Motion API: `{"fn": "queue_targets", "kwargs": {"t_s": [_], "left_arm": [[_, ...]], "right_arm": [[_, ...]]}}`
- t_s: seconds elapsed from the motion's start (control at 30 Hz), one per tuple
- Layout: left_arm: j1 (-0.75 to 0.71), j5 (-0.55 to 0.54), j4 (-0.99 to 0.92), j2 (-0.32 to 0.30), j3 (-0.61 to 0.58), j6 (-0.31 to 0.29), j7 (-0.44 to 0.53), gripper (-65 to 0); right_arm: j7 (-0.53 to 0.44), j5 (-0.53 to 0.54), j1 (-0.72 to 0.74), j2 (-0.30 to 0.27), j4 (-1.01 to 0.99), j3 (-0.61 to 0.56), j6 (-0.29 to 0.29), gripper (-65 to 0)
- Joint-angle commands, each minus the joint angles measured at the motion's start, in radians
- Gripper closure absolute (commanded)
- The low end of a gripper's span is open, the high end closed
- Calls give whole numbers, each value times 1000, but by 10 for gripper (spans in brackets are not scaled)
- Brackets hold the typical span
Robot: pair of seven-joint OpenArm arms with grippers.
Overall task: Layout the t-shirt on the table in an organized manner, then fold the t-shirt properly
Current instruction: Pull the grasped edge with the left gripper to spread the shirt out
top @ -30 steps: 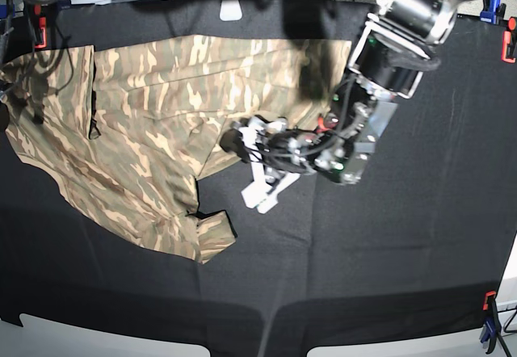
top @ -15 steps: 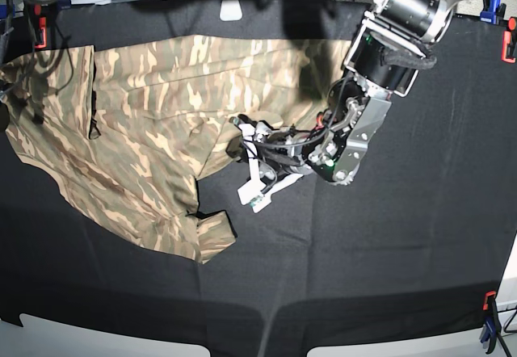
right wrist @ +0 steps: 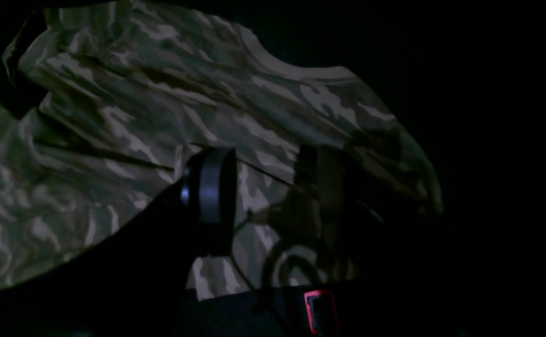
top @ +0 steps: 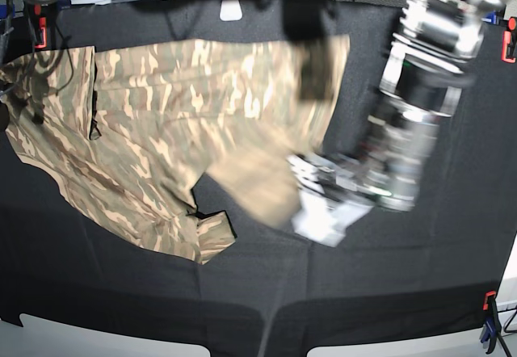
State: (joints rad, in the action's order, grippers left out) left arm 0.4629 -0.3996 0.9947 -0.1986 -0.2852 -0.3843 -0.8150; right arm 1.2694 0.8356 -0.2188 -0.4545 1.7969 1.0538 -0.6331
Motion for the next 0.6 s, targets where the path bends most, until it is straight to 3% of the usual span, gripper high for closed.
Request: {"fn": "queue_targets", "kwargs": {"t_s": [0.0, 0.23, 0.37, 0.47, 0.57], "left_arm": [[39, 7, 16, -24, 29, 4, 23, 0], [45, 98, 16, -175, 164, 22, 100, 0], [44, 141, 16, -275, 198, 133, 109, 0], [42, 148, 16, -344, 200, 285, 105, 0], [38, 146, 16, -384, 200, 329, 78, 0]], "right_arm": [[-20, 14, 6, -24, 15, 6, -8, -269], [-21, 14, 6, -24, 15, 6, -8, -269], [-21, 14, 6, -24, 15, 6, -7, -269], [-21, 21, 6, -24, 15, 6, -8, -269], [-21, 72, 6, -24, 15, 6, -7, -269]]}}
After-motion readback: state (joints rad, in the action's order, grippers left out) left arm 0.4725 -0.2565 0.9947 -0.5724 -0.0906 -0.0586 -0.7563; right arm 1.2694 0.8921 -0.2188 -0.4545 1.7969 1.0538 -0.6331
